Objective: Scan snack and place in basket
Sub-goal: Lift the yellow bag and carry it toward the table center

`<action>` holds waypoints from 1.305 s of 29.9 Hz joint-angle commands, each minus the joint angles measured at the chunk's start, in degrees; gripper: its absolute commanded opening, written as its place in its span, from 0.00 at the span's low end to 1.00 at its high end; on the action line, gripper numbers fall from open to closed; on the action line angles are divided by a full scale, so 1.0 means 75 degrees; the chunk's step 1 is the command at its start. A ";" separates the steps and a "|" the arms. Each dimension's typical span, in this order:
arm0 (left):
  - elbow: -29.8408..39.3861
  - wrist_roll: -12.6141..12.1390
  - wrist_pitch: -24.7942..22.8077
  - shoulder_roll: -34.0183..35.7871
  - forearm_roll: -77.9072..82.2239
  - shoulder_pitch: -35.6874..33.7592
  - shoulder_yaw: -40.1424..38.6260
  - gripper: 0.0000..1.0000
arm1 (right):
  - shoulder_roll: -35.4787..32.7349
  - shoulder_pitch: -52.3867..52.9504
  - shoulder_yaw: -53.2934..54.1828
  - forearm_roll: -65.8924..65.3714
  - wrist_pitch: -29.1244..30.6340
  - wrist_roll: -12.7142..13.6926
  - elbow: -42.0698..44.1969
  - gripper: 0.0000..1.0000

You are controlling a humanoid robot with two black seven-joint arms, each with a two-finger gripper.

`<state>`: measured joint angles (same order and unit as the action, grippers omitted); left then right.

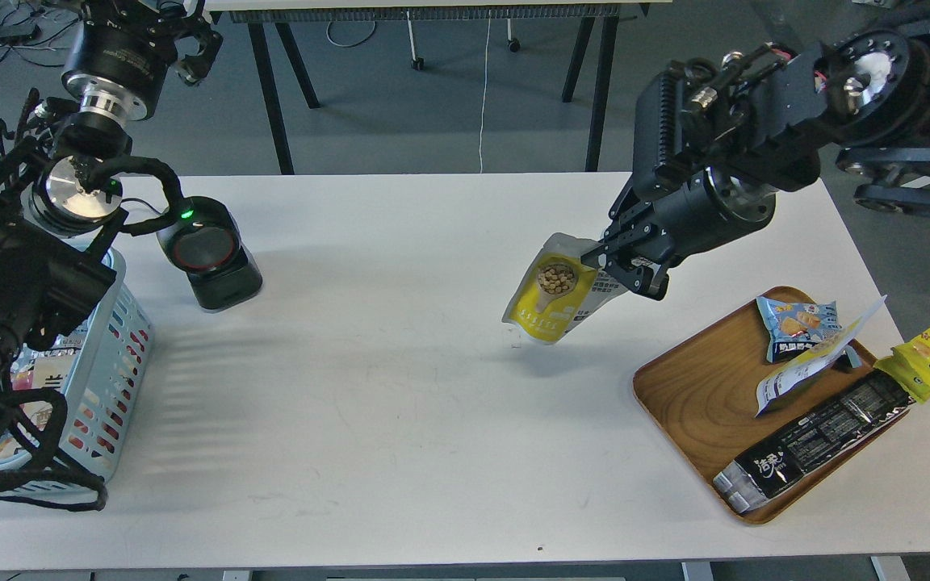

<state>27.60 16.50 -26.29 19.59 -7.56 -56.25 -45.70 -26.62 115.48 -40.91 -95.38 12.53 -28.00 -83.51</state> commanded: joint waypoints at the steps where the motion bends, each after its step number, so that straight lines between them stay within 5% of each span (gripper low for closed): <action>1: 0.0000 0.0096 0.0048 -0.0011 0.0000 0.0000 0.0011 1.00 | 0.0617 -0.0092 0.0111 0.0318 -0.0007 0.0000 0.0388 0.00; 20: 0.0012 0.0097 -0.0045 -0.0093 0.0000 -0.0047 -0.0047 1.00 | 0.2587 -0.1264 0.0615 0.0460 -0.0089 0.0000 0.2135 0.00; 39: 0.0012 0.0108 -0.0057 -0.0070 -0.0012 -0.0011 -0.0071 1.00 | 0.2916 -0.1675 0.0592 0.0460 -0.0183 0.0000 0.2182 0.00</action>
<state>27.69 17.32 -26.69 18.86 -7.64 -56.35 -46.26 -4.75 103.07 -36.40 -91.92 11.16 -28.00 -67.17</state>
